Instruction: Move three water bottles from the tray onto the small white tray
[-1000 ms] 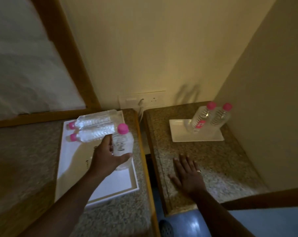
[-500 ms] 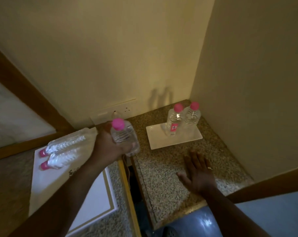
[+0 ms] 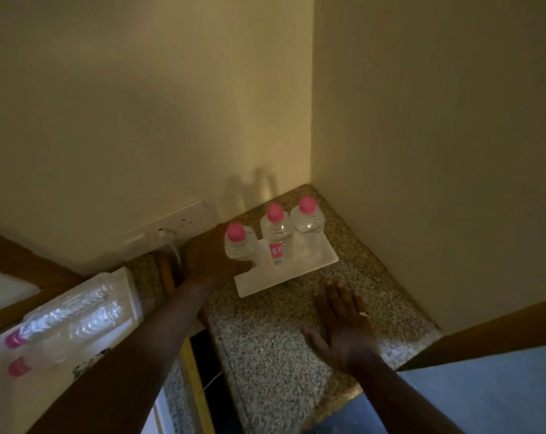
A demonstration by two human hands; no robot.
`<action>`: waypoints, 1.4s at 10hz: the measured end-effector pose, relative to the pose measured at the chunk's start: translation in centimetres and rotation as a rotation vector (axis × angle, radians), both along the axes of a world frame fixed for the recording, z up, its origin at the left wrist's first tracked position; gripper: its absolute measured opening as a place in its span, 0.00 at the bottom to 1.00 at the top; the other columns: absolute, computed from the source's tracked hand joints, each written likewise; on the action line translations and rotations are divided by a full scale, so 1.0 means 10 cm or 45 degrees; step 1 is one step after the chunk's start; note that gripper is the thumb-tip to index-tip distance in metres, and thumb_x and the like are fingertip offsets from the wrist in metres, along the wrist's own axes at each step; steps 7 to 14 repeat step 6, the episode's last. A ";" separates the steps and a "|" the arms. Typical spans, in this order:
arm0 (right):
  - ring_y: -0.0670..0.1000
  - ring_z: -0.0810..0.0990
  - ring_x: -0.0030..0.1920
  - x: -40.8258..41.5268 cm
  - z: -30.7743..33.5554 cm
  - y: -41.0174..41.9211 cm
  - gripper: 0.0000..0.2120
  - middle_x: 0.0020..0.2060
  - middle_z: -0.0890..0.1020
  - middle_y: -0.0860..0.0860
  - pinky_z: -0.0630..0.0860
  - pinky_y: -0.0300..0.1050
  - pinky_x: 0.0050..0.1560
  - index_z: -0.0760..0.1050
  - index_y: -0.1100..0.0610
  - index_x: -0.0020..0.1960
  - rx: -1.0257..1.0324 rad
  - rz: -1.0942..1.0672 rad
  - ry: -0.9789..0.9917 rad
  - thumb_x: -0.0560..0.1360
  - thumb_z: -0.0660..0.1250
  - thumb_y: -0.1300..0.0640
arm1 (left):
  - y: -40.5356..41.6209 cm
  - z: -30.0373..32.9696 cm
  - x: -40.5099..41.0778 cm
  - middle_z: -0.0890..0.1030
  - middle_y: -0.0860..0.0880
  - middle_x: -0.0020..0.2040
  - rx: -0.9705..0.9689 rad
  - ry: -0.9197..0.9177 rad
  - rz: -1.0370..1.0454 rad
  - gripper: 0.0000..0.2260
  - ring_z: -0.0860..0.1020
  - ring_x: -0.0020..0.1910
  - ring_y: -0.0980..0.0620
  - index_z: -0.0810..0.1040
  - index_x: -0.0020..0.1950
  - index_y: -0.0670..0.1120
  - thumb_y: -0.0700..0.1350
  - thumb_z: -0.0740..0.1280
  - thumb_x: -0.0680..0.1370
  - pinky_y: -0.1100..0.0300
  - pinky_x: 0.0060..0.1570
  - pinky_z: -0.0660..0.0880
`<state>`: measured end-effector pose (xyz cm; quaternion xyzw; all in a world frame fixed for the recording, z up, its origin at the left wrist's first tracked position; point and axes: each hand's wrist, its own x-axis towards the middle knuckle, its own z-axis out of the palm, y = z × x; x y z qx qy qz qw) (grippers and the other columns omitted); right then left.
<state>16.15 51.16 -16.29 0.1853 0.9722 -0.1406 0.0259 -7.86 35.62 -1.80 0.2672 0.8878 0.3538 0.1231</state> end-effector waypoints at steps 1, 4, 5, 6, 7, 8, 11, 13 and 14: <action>0.58 0.47 0.78 0.00 0.02 -0.01 0.38 0.78 0.54 0.56 0.44 0.60 0.74 0.57 0.52 0.77 -0.001 0.003 0.006 0.77 0.48 0.29 | 0.04 -0.02 0.03 0.78 0.44 0.63 -0.026 0.003 0.013 0.35 0.74 0.63 0.44 0.72 0.67 0.45 0.44 0.82 0.63 0.66 0.50 0.63; 0.57 0.44 0.78 -0.02 0.07 -0.01 0.38 0.78 0.53 0.56 0.49 0.64 0.75 0.56 0.52 0.78 0.006 -0.007 -0.008 0.77 0.46 0.29 | 0.07 0.00 0.05 0.73 0.64 0.44 0.118 -0.105 -0.020 0.28 0.72 0.38 0.78 0.73 0.52 0.51 0.35 0.82 0.60 0.82 0.35 0.65; 0.56 0.39 0.78 0.00 0.03 -0.01 0.39 0.79 0.48 0.55 0.43 0.62 0.76 0.50 0.50 0.79 0.011 -0.006 -0.040 0.77 0.43 0.27 | 0.02 -0.04 0.04 0.77 0.59 0.50 0.122 -0.156 -0.025 0.31 0.76 0.48 0.65 0.73 0.60 0.50 0.37 0.81 0.62 0.78 0.41 0.71; 0.54 0.34 0.77 -0.01 0.04 -0.01 0.39 0.79 0.43 0.54 0.37 0.60 0.75 0.44 0.48 0.79 0.014 -0.006 -0.105 0.75 0.40 0.26 | -0.03 -0.02 0.11 0.75 0.48 0.66 0.135 -0.178 -0.090 0.41 0.74 0.64 0.50 0.66 0.71 0.45 0.43 0.82 0.63 0.54 0.61 0.74; 0.54 0.34 0.77 -0.01 0.04 -0.01 0.39 0.79 0.43 0.54 0.37 0.60 0.75 0.44 0.48 0.79 0.014 -0.006 -0.105 0.75 0.40 0.26 | -0.03 -0.02 0.11 0.75 0.48 0.66 0.135 -0.178 -0.090 0.41 0.74 0.64 0.50 0.66 0.71 0.45 0.43 0.82 0.63 0.54 0.61 0.74; 0.54 0.34 0.77 -0.01 0.04 -0.01 0.39 0.79 0.43 0.54 0.37 0.60 0.75 0.44 0.48 0.79 0.014 -0.006 -0.105 0.75 0.40 0.26 | -0.03 -0.02 0.11 0.75 0.48 0.66 0.135 -0.178 -0.090 0.41 0.74 0.64 0.50 0.66 0.71 0.45 0.43 0.82 0.63 0.54 0.61 0.74; 0.54 0.34 0.77 -0.01 0.04 -0.01 0.39 0.79 0.43 0.54 0.37 0.60 0.75 0.44 0.48 0.79 0.014 -0.006 -0.105 0.75 0.40 0.26 | -0.03 -0.02 0.11 0.75 0.48 0.66 0.135 -0.178 -0.090 0.41 0.74 0.64 0.50 0.66 0.71 0.45 0.43 0.82 0.63 0.54 0.61 0.74; 0.54 0.34 0.77 -0.01 0.04 -0.01 0.39 0.79 0.43 0.54 0.37 0.60 0.75 0.44 0.48 0.79 0.014 -0.006 -0.105 0.75 0.40 0.26 | -0.03 -0.02 0.11 0.75 0.48 0.66 0.135 -0.178 -0.090 0.41 0.74 0.64 0.50 0.66 0.71 0.45 0.43 0.82 0.63 0.54 0.61 0.74; 0.54 0.34 0.77 -0.01 0.04 -0.01 0.39 0.79 0.43 0.54 0.37 0.60 0.75 0.44 0.48 0.79 0.014 -0.006 -0.105 0.75 0.40 0.26 | -0.03 -0.02 0.11 0.75 0.48 0.66 0.135 -0.178 -0.090 0.41 0.74 0.64 0.50 0.66 0.71 0.45 0.43 0.82 0.63 0.54 0.61 0.74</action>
